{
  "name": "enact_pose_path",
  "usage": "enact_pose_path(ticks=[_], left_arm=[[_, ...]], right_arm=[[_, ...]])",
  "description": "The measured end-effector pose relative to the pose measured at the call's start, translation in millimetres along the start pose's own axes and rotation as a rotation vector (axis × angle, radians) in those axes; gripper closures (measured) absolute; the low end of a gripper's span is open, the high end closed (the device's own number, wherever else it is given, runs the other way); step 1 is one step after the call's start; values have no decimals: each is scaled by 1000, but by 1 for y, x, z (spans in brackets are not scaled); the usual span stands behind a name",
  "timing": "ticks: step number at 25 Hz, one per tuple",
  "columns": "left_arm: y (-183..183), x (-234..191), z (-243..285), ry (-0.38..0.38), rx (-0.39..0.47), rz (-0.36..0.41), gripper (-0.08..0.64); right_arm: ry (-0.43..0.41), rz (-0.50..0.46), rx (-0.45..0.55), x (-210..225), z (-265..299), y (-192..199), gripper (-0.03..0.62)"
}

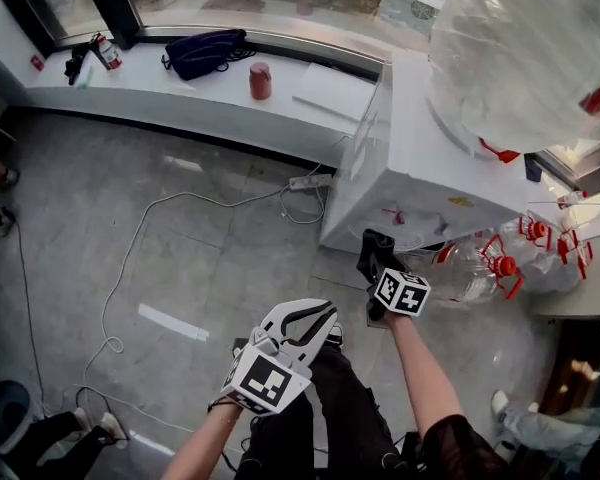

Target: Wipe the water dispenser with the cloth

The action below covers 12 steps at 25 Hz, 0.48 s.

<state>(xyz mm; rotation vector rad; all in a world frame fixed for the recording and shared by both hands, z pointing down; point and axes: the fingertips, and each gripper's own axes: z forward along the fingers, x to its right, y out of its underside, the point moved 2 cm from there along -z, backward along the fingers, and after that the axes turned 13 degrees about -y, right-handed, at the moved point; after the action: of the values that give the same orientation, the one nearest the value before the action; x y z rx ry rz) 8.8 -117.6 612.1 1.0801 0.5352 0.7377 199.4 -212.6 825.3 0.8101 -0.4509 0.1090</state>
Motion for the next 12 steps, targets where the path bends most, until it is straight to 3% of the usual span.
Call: enact_pose_path(ticks=[7, 12], left_arm=[[43, -21, -12, -66, -2, -48, 517], [61, -37, -15, -100, -3, -80, 517]], right_arm=[[-78, -74, -55, -43, 65, 9, 483], [-8, -19, -48, -40, 78, 7, 483]])
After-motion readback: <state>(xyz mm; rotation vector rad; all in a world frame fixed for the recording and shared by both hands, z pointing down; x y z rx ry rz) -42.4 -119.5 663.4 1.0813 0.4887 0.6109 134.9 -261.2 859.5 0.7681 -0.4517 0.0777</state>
